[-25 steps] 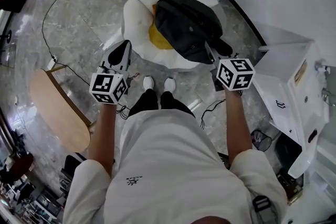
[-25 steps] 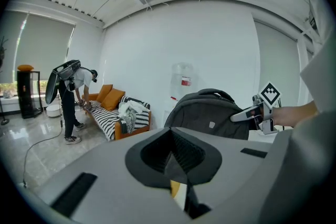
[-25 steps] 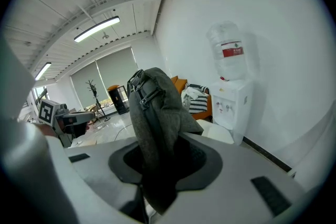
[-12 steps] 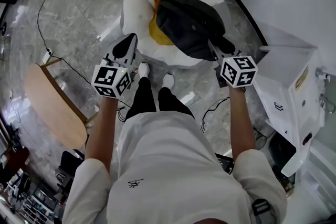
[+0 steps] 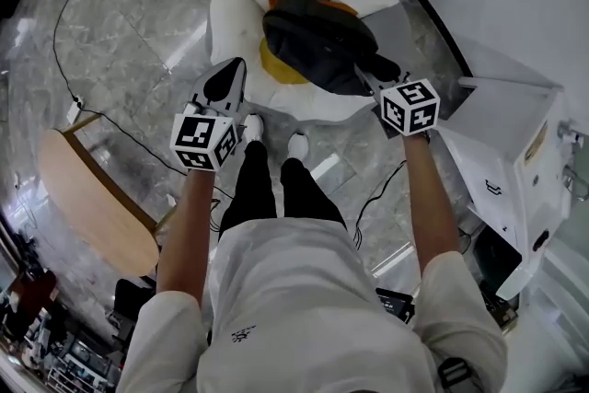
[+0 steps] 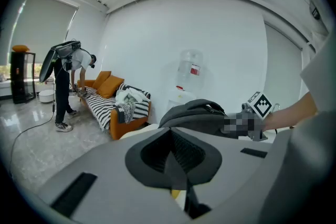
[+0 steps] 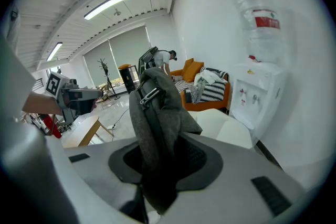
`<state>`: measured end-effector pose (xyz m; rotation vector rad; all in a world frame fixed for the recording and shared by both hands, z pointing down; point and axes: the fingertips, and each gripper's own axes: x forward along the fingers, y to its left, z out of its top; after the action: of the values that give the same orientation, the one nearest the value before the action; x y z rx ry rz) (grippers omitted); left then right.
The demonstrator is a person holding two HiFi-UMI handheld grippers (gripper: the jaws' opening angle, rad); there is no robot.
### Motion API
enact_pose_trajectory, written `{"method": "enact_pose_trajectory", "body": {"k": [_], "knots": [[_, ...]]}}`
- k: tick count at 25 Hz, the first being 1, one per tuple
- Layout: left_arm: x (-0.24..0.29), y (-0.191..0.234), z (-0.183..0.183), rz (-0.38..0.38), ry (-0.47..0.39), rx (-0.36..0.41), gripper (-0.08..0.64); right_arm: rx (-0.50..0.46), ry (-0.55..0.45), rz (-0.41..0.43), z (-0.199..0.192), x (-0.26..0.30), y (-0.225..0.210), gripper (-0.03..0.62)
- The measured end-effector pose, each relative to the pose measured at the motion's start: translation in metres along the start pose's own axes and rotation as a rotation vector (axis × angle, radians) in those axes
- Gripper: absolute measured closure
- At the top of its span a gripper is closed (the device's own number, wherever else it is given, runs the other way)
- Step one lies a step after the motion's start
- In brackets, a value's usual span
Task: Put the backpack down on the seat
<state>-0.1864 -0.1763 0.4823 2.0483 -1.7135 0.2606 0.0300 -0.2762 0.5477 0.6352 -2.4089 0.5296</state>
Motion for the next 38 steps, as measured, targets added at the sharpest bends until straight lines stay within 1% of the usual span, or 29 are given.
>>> {"method": "enact_pose_trajectory", "body": {"k": [7, 12, 17, 21, 24, 27, 31, 33, 38], "knots": [[0.042, 0.022, -0.028, -0.017, 0.039, -0.012, 0.546, 0.056, 0.059, 0.092, -0.034, 0.077, -0.025, 0.463], [0.064, 0.034, -0.056, -0.014, 0.054, -0.017, 0.546, 0.064, 0.1, 0.155, -0.066, 0.117, -0.032, 0.463], [0.083, 0.053, -0.084, 0.016, 0.049, -0.07, 0.546, 0.122, 0.123, 0.2, -0.098, 0.146, -0.04, 0.463], [0.099, 0.049, -0.106, -0.017, 0.069, -0.068, 0.546, 0.176, 0.145, 0.252, -0.122, 0.166, -0.045, 0.465], [0.116, 0.05, -0.118, -0.03, 0.073, -0.072, 0.546, 0.213, 0.157, 0.311, -0.134, 0.182, -0.046, 0.465], [0.128, 0.05, -0.128, -0.044, 0.08, -0.072, 0.546, 0.23, 0.171, 0.358, -0.144, 0.19, -0.047, 0.465], [0.139, 0.049, -0.141, -0.059, 0.085, -0.062, 0.546, 0.235, 0.188, 0.386, -0.157, 0.201, -0.054, 0.465], [0.147, 0.053, -0.146, -0.067, 0.078, -0.054, 0.546, 0.223, 0.195, 0.387, -0.16, 0.21, -0.059, 0.465], [0.167, 0.068, -0.162, -0.069, 0.07, -0.042, 0.546, 0.175, 0.191, 0.331, -0.162, 0.237, -0.074, 0.463]]}}
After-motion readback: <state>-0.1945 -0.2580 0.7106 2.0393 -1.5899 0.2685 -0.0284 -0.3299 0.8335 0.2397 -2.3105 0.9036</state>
